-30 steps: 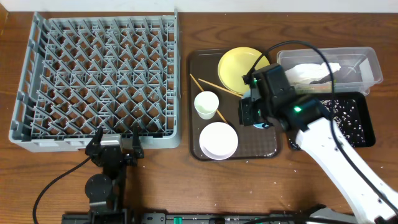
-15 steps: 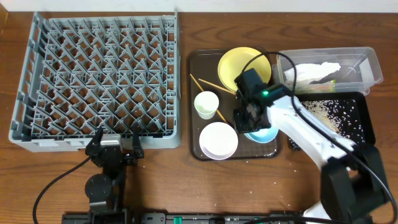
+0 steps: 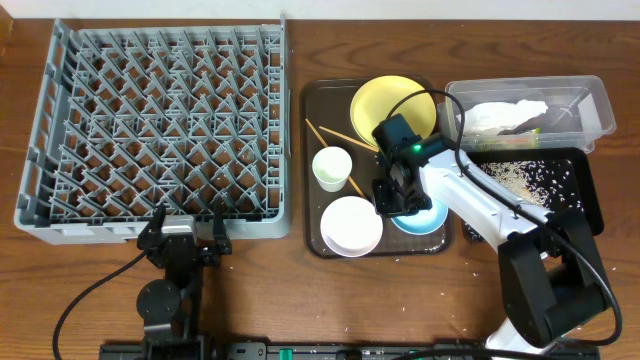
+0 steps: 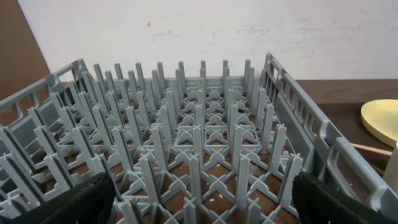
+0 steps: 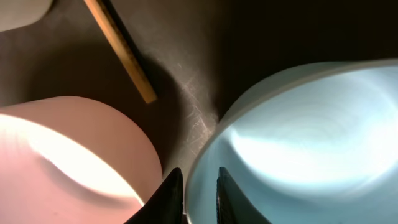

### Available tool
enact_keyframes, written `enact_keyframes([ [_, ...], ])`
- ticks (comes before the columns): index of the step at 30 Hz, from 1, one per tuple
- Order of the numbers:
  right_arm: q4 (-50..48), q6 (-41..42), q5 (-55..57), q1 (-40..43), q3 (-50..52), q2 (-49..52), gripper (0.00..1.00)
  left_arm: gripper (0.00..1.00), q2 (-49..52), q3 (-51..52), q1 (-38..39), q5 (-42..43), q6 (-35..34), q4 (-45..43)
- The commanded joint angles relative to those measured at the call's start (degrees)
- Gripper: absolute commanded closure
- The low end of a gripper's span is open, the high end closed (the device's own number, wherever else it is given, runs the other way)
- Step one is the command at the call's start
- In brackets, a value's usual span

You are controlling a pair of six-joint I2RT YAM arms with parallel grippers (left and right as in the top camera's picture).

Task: Sort waste into correct bins and load items into the dishwasher
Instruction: 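Grasp the white cup with the right gripper and lift it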

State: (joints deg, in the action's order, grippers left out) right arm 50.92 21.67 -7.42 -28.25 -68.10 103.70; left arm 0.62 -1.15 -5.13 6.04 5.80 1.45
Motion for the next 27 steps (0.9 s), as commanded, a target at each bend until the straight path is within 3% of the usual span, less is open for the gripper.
enact_keyframes([
  [1, -0.2, 0.1, -1.8, -0.4, -2.8, 0.5, 0.82, 0.08, -0.4, 0.9, 0.1, 1.0, -0.7, 1.9],
  [7, 2.5, -0.1, -2.0, 0.0, -12.0, 0.5, 0.79, 0.08, -0.4, 0.9, 0.1, 1.0, -0.7, 1.9],
  [11, 1.3, 0.3, -2.1, -0.1, -17.0, 0.5, 0.65, 0.08, -0.4, 0.9, 0.1, 1.0, -0.7, 1.9],
  [14, -2.8, 1.6, -1.8, -0.2, -17.6, 0.6, 0.6, 0.08, -0.4, 0.9, 0.1, 1.0, -0.7, 1.9],
  [27, -6.5, 4.7, -1.6, -2.9, -17.5, 9.2, 0.61, 0.08, -0.4, 0.9, 0.1, 1.0, -0.7, 1.9],
])
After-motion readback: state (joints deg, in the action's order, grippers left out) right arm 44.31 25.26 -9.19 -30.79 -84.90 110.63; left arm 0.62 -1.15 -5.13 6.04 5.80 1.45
